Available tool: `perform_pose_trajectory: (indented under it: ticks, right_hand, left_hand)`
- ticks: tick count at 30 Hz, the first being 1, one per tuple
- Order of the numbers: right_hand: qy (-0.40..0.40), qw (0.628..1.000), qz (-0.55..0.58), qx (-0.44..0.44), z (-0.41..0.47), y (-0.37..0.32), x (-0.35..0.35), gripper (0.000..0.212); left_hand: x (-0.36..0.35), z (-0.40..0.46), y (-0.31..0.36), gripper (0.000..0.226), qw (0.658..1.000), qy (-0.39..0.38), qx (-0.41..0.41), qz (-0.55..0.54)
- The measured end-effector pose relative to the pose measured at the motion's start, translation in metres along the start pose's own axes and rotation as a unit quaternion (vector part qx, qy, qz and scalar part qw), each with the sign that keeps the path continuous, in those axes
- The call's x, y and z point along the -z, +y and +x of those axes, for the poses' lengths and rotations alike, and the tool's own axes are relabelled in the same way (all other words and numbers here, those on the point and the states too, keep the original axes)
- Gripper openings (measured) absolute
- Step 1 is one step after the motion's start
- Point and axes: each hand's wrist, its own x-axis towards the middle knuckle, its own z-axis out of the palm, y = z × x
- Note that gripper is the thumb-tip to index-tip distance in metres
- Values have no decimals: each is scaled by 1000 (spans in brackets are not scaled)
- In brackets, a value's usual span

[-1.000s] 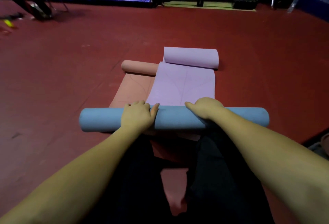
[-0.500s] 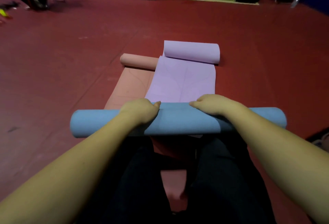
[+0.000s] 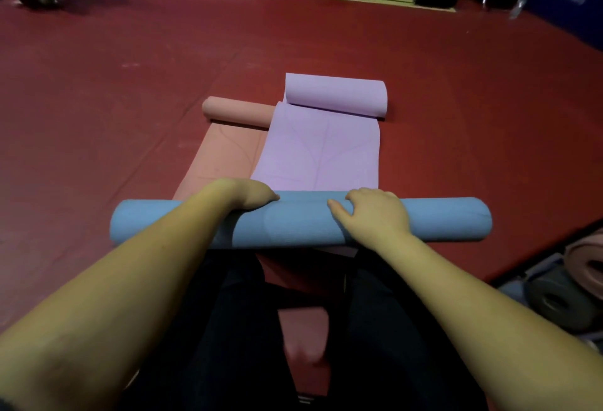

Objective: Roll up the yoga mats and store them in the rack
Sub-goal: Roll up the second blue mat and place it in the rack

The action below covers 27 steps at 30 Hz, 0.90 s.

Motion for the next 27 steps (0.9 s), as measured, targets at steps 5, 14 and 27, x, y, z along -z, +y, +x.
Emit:
perform_pose_trajectory:
  ticks: [5,14,27]
  right_hand:
    - [-10,1000,4,-1,12,-1,0,61]
    - [-128,991,38,-22,30,-7,15,70]
    - [-281,955,98,-20,22,8,63,73]
  left_hand:
    - [-14,-9,-10,55,969,231,-42,79]
    - [-64,-30,-31,74,913,370,-58,161]
    - [-43,-72,-13,59,930,333,-64,141]
